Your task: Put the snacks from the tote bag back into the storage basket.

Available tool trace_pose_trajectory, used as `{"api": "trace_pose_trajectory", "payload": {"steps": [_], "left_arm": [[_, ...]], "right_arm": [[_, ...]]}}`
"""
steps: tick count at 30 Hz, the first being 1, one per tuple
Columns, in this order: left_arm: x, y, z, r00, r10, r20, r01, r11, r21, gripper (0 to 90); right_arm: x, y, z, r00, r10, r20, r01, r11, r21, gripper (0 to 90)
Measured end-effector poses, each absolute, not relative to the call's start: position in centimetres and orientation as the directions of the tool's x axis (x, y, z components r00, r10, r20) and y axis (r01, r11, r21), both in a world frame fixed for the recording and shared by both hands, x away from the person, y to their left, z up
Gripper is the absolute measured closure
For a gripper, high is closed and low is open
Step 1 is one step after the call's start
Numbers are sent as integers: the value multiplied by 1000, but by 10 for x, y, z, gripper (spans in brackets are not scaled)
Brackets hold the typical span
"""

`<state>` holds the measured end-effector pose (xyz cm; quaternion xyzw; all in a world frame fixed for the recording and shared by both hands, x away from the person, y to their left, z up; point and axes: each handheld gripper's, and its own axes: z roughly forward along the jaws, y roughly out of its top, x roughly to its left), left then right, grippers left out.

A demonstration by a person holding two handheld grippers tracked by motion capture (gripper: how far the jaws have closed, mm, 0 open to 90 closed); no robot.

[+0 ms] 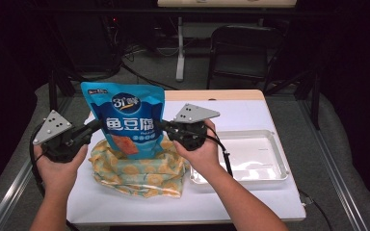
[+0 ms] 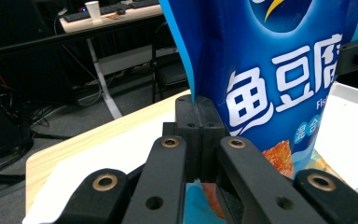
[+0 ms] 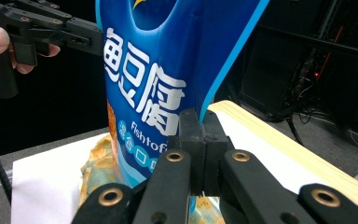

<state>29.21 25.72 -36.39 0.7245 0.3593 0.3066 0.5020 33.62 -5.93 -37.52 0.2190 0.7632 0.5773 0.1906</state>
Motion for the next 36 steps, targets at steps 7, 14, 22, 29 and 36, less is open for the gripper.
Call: {"api": "trace_pose_trajectory", "payload": {"steps": [7, 14, 22, 29, 36], "left_arm": [[296, 252, -363, 562, 823, 79, 213, -237, 948, 900], [298, 246, -362, 570, 817, 82, 209, -241, 948, 900], [300, 238, -358, 583, 808, 84, 200, -243, 949, 900], [304, 227, -358, 602, 794, 82, 191, -243, 951, 900], [310, 211, -359, 630, 773, 80, 187, -251, 950, 900]], "right_arm": [[337, -65, -375, -824, 566, -34, 119, 231, 966, 900], [337, -71, -375, -817, 575, -36, 116, 226, 967, 900], [334, -80, -373, -809, 587, -31, 116, 212, 970, 900], [332, -91, -371, -796, 604, -35, 114, 207, 972, 900], [330, -107, -373, -777, 628, -36, 115, 199, 973, 900]]}}
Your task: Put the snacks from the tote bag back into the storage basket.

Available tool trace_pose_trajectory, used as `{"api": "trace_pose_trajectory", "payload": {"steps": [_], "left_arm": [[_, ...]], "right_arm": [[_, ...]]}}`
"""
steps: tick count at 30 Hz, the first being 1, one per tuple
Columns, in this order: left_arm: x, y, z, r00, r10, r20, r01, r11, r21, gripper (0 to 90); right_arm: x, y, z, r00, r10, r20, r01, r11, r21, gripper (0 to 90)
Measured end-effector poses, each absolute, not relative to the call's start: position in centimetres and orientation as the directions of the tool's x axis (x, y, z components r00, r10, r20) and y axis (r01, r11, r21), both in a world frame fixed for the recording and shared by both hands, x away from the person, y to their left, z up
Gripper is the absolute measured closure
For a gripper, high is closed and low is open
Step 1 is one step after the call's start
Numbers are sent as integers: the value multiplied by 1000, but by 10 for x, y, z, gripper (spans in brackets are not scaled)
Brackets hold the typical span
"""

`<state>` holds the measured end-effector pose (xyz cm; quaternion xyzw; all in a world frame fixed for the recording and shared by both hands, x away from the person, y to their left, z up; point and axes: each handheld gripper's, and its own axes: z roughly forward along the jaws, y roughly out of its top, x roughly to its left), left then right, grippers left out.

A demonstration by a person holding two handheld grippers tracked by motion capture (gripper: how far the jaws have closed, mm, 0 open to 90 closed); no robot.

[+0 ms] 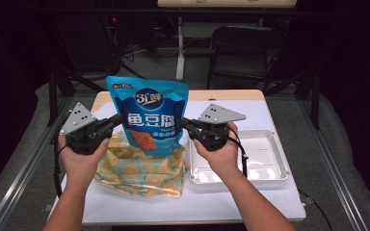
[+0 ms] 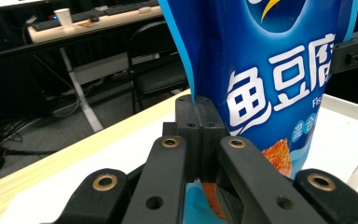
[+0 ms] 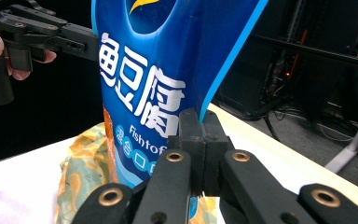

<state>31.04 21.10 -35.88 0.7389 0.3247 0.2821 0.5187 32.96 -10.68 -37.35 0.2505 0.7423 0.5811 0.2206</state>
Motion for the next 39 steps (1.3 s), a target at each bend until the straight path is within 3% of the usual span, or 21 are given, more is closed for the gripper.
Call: {"api": "trace_pose_trajectory", "payload": {"steps": [39], "left_arm": [[345, 111, -371, 786, 616, 49, 157, -275, 948, 900]], "right_arm": [[299, -206, -387, -610, 792, -9, 166, 139, 976, 900]]}}
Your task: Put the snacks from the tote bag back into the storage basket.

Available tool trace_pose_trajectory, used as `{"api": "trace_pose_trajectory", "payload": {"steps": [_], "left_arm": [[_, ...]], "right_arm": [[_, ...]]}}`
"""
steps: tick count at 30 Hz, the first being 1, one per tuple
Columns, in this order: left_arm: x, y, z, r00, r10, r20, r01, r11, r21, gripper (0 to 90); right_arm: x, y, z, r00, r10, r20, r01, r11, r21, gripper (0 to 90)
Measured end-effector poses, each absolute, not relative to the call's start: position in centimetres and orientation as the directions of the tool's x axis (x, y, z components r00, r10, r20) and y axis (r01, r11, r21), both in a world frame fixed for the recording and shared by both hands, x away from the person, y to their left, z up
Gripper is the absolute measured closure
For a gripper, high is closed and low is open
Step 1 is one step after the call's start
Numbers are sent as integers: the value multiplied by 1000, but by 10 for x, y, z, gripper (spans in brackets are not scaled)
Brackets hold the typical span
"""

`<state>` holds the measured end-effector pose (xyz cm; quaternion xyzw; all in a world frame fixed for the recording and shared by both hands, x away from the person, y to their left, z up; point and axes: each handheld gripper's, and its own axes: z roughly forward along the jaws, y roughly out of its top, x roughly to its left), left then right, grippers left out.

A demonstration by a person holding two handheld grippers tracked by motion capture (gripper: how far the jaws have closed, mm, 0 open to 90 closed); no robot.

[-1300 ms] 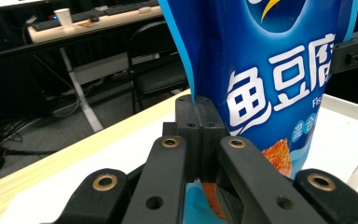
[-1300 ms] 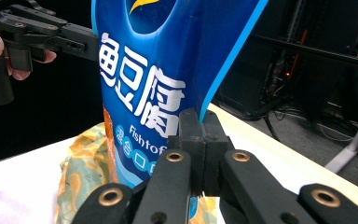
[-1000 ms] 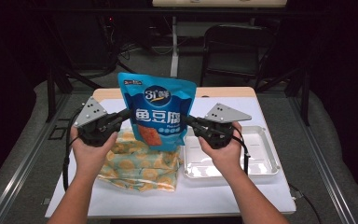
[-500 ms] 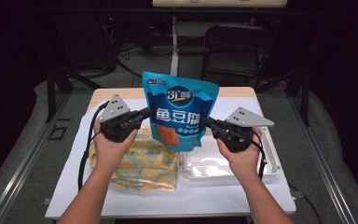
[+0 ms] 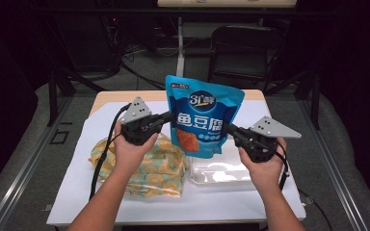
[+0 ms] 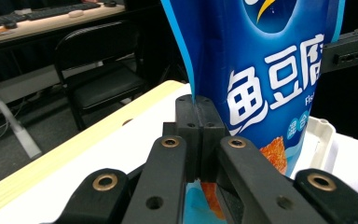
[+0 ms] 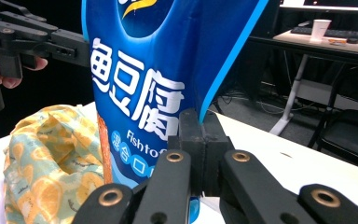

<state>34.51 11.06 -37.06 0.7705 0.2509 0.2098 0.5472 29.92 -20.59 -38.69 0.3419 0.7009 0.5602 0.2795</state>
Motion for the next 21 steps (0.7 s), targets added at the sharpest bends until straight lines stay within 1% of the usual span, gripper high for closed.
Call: {"api": "trace_pose_trajectory", "payload": {"steps": [12, 21], "left_arm": [[344, 92, -380, 788, 613, 61, 157, -296, 942, 900], [346, 81, -388, 791, 610, 52, 169, -300, 939, 900]], "right_arm": [[297, -220, -399, -575, 818, -8, 163, 125, 979, 900], [298, -229, -404, -553, 833, -25, 173, 144, 974, 900]]}}
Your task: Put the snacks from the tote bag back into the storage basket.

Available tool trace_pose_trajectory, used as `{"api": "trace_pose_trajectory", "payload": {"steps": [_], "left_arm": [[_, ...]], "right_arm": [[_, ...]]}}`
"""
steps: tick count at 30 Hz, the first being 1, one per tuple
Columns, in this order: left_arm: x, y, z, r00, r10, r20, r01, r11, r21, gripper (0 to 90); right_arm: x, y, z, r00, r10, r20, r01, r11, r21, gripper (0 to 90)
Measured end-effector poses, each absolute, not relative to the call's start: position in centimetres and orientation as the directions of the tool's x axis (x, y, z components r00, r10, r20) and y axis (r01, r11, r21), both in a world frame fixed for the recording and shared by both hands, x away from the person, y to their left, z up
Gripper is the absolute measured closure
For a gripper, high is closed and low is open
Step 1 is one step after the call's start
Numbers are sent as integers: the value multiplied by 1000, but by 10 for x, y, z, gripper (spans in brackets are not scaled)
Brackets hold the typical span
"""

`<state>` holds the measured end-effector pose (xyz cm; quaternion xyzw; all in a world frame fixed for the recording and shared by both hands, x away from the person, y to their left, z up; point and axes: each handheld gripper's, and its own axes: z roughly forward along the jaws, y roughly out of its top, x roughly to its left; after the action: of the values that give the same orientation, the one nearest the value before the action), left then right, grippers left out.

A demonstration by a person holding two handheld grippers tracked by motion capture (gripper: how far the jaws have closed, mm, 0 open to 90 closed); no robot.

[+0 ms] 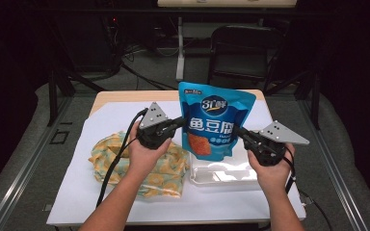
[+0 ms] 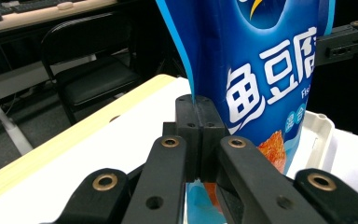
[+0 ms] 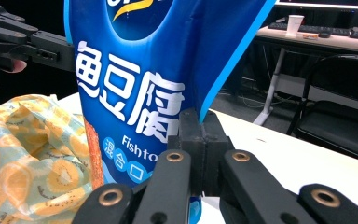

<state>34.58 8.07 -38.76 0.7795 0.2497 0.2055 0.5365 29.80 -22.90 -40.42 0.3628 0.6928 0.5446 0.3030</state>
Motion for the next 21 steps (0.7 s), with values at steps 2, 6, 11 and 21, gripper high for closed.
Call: {"api": "trace_pose_trajectory", "payload": {"steps": [2, 6, 11, 21], "left_arm": [[347, 78, -389, 792, 608, 49, 170, -297, 940, 900], [348, 74, -391, 794, 607, 41, 174, -291, 941, 900], [349, 69, -392, 793, 608, 39, 177, -291, 940, 900], [353, 61, -397, 792, 609, 34, 187, -296, 937, 900]], "right_arm": [[298, -231, -406, -545, 838, -20, 176, 137, 975, 900], [299, -234, -407, -540, 842, -16, 176, 132, 975, 900], [299, -238, -408, -530, 848, -9, 178, 121, 977, 900], [302, -244, -413, -517, 856, -9, 190, 125, 974, 900]]}}
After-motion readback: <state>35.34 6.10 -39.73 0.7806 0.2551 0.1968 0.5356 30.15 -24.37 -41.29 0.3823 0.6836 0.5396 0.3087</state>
